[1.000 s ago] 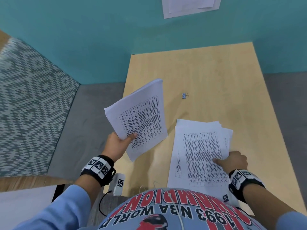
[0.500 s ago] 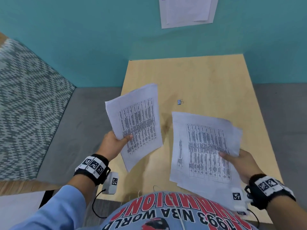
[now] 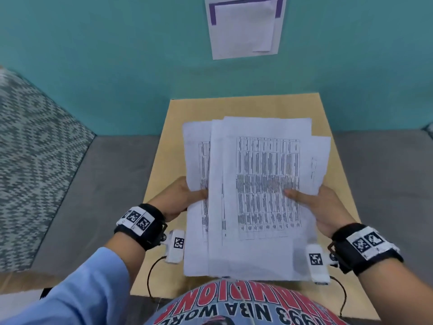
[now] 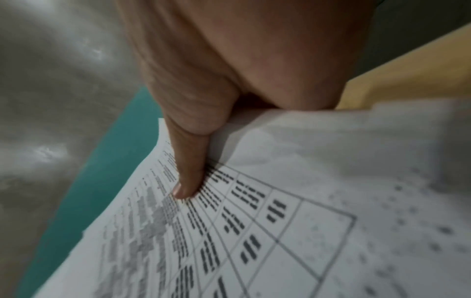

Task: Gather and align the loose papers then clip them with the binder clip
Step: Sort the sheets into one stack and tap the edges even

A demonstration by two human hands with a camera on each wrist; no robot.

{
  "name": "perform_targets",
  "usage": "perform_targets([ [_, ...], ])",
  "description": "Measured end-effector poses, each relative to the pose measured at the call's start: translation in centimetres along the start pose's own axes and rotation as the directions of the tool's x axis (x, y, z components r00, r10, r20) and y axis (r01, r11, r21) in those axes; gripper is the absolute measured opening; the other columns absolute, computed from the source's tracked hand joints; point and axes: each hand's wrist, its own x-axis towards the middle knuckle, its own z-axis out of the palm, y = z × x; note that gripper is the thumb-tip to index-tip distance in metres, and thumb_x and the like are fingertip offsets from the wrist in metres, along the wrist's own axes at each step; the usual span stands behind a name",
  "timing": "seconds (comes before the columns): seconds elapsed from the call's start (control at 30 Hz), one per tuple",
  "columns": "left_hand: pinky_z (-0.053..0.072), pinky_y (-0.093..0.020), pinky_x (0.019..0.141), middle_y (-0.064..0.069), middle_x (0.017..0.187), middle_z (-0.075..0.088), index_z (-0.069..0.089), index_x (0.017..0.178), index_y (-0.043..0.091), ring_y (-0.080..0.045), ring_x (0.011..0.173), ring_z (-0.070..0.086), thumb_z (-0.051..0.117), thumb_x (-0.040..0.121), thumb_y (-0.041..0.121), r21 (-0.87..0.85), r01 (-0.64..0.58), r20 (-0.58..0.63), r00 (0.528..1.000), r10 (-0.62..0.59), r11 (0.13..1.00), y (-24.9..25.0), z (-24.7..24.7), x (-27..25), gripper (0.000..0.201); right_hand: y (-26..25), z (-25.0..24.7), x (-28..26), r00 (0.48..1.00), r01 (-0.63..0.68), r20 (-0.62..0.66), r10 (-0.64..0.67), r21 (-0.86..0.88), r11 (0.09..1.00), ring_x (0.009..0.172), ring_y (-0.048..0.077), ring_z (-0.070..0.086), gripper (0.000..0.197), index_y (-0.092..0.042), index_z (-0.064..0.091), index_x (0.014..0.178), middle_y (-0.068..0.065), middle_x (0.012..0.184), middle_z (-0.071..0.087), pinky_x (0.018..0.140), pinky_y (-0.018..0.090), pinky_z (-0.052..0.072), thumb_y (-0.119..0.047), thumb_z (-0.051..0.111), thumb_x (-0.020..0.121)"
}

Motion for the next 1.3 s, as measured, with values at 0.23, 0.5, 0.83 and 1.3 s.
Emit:
perform_targets([
  [0.23,0.06,-0.048,0.102,-0.005,0.131,0.078,0.071,0.136,0.018,-0.027,0.122,0.074,0.033,0.103,0.063,-0.04,0.05,0.043,0.998,-0.048,0.998,1.4,1.7,-0.2,0.067,-1.9,0.2,-1.3,0.959,-0.203,0.228,0.17,0.128,0.971,0.12,0.032,0.071,0.035,-0.005,0.066,0.133,0.017,0.129,0.073,0.096,0.05,0.058,-0.003,0.064,0.098],
  [0.5,0.059,-0.039,0.104,0.003,0.124,0.081,0.074,0.127,0.017,-0.021,0.121,0.075,0.077,0.092,0.03,-0.055,-0.142,-0.119,0.984,0.135,0.988,1.9,3.2,-0.3,0.037,-1.8,0.6,-1.5,0.99,0.137,0.034,-0.136,-0.028,0.99,0.116,0.028,0.073,0.046,-0.008,0.072,0.124,0.01,0.121,0.078,0.105,0.047,0.053,-0.004,0.084,0.08],
  [0.83,0.061,-0.043,0.096,-0.004,0.115,0.083,0.081,0.114,0.02,-0.017,0.106,0.079,0.08,0.094,0.015,0.033,-0.105,-0.254,0.961,0.11,0.994,-4.1,6.8,1.3,0.021,4.0,0.6,-1.4,0.962,0.242,-0.061,-0.265,-0.253,0.937,0.097,0.016,0.077,0.026,-0.026,0.079,0.097,-0.016,0.094,0.082,0.093,0.039,0.061,-0.003,0.083,0.084],
  [1.3,0.062,-0.027,0.088,-0.004,0.115,0.083,0.078,0.118,0.006,-0.016,0.102,0.079,0.085,0.087,0.006,-0.095,-0.175,-0.308,0.941,0.138,0.98,-3.9,6.2,1.9,0.032,4.9,-0.7,0.5,0.95,0.271,-0.097,-0.295,-0.21,0.94,0.097,0.009,0.077,0.027,-0.021,0.076,0.102,-0.016,0.092,0.082,0.081,0.015,0.06,0.002,0.076,0.089],
])
